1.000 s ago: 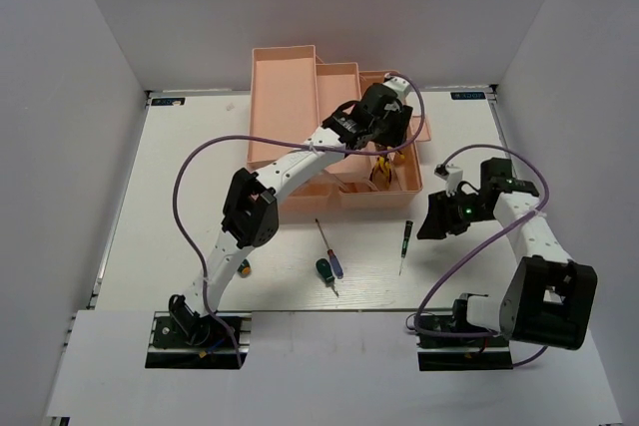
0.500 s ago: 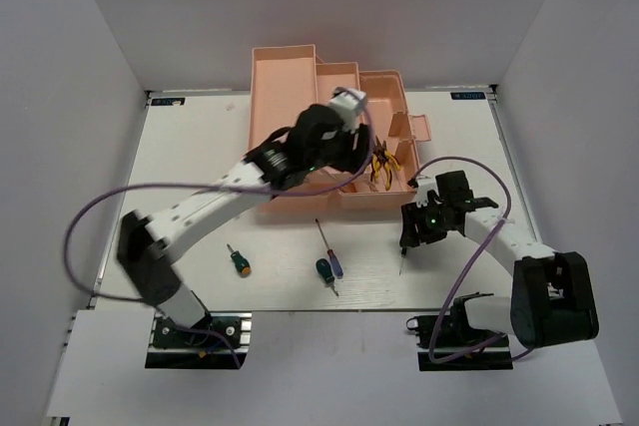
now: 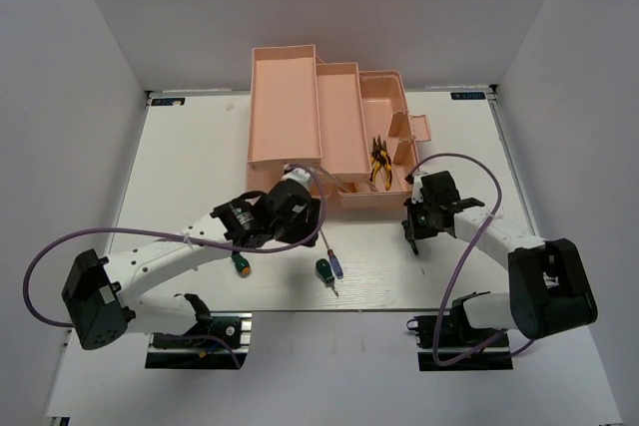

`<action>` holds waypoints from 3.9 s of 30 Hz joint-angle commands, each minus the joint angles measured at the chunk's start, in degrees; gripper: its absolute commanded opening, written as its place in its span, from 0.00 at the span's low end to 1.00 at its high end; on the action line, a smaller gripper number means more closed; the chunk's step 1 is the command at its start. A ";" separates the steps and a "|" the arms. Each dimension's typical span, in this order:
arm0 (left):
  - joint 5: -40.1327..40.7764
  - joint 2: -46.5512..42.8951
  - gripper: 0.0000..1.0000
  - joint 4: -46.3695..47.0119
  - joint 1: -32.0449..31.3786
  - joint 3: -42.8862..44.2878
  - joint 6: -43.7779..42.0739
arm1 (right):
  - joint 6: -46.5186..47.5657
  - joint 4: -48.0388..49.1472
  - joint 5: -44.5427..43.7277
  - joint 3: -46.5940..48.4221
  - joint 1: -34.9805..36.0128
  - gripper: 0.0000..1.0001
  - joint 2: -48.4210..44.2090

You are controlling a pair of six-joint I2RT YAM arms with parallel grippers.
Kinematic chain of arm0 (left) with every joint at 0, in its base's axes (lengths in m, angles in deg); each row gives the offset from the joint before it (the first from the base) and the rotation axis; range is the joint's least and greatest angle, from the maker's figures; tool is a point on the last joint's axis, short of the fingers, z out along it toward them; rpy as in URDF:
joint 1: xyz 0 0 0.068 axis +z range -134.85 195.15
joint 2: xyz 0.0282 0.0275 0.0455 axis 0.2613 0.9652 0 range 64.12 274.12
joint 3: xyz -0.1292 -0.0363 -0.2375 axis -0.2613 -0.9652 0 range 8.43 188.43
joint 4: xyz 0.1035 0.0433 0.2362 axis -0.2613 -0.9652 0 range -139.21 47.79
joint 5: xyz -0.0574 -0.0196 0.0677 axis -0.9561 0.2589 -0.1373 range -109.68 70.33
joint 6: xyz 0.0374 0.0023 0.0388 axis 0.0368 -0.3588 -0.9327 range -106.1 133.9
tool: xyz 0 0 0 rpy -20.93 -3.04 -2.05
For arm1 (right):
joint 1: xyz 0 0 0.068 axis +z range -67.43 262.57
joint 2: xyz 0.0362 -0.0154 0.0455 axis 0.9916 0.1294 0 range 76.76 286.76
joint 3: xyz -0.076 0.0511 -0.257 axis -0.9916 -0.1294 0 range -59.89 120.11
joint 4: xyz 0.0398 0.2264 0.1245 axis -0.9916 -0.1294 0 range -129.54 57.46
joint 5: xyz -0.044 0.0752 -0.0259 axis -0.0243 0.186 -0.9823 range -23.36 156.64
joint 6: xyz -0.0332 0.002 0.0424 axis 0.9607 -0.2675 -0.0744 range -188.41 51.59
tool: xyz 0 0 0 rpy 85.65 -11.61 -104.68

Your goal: Sort the tools into containers

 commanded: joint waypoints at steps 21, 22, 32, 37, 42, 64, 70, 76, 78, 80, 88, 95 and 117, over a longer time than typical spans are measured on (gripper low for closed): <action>1.90 -4.84 0.75 -1.29 -0.19 -9.78 13.68 | 9.24 0.26 31.93 29.60 -0.22 0.00 -4.90; 1.29 -3.26 0.75 -0.14 -0.19 -8.73 12.80 | 7.29 1.23 31.39 31.36 -0.05 0.00 -1.49; -2.50 13.71 0.75 7.87 -0.19 -0.38 12.08 | -15.13 11.71 27.61 58.05 1.97 0.00 20.59; -2.50 19.43 0.75 6.03 -0.19 3.83 13.58 | -17.34 9.85 26.11 63.18 2.76 0.00 29.19; -1.97 28.63 0.72 0.94 -0.19 10.86 14.20 | -18.05 9.06 28.12 65.30 2.94 0.58 33.08; -4.70 36.84 0.05 -1.01 -4.14 13.25 14.12 | -20.77 11.35 34.11 44.92 -7.78 0.62 13.93; -6.45 30.34 0.00 -0.22 -6.95 15.27 7.79 | -17.53 8.98 36.04 41.57 -10.07 0.63 11.20; -7.95 23.84 0.00 4.35 -8.19 17.90 0.14 | -11.55 5.29 35.00 35.69 -12.53 0.66 6.81; -6.38 21.81 0.00 5.40 -8.19 21.23 -2.39 | -7.79 3.71 34.38 33.85 -13.40 0.66 4.63; -3.66 21.20 0.00 4.80 -8.19 24.31 -3.55 | -5.40 2.39 32.89 32.08 -14.63 0.66 3.30; 13.22 31.44 0.00 1.38 -2.66 47.24 -11.80 | 2.33 -2.71 30.33 24.44 -18.75 0.65 -5.32; 17.72 44.99 0.00 -2.40 4.64 67.61 -15.42 | 7.26 -6.49 31.47 18.64 -19.56 0.65 -11.64; 16.02 23.88 0.21 -2.77 8.16 52.46 -13.87 | 35.03 -22.66 48.79 18.98 -7.80 0.90 -7.44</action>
